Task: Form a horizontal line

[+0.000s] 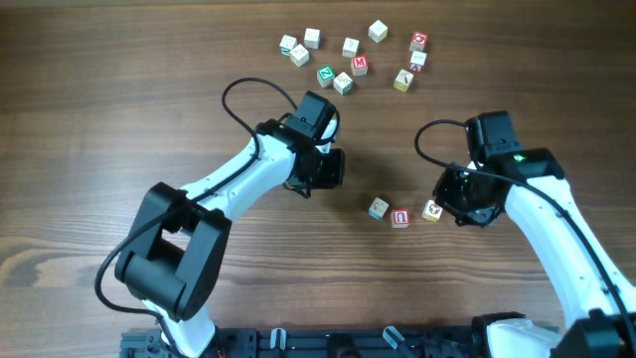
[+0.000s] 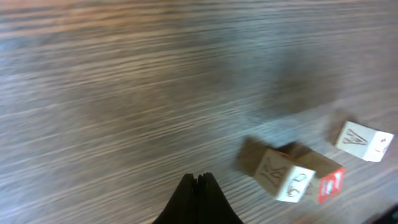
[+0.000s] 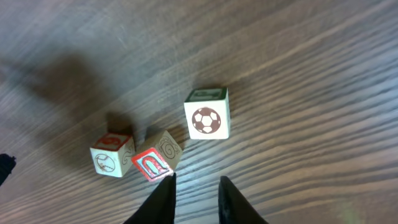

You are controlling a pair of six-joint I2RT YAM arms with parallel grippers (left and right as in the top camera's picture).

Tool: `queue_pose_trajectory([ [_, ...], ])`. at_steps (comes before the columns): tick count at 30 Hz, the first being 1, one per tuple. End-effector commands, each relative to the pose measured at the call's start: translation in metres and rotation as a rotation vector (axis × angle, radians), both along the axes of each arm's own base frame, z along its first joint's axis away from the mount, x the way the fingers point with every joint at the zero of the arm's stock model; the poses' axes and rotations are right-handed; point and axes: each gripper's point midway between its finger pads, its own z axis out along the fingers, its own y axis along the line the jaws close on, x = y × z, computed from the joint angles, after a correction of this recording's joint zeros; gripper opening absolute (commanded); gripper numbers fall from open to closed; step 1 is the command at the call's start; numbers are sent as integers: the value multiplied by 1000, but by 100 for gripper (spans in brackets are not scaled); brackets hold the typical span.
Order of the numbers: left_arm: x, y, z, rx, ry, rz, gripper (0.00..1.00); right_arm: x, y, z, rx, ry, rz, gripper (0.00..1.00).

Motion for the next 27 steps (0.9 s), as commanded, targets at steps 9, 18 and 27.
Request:
queue_pose_trajectory([
  [9,-20,-17,-14,-81,77,-114,4,-8,15,-25,72,148,-32,15],
  [18,-24,-20,-30,-68,109,-119,4,0,18,-47,92,112,-27,5],
  [27,-30,-27,-25,-118,140,-130,4,-8,24,-80,136,55,20,5],
])
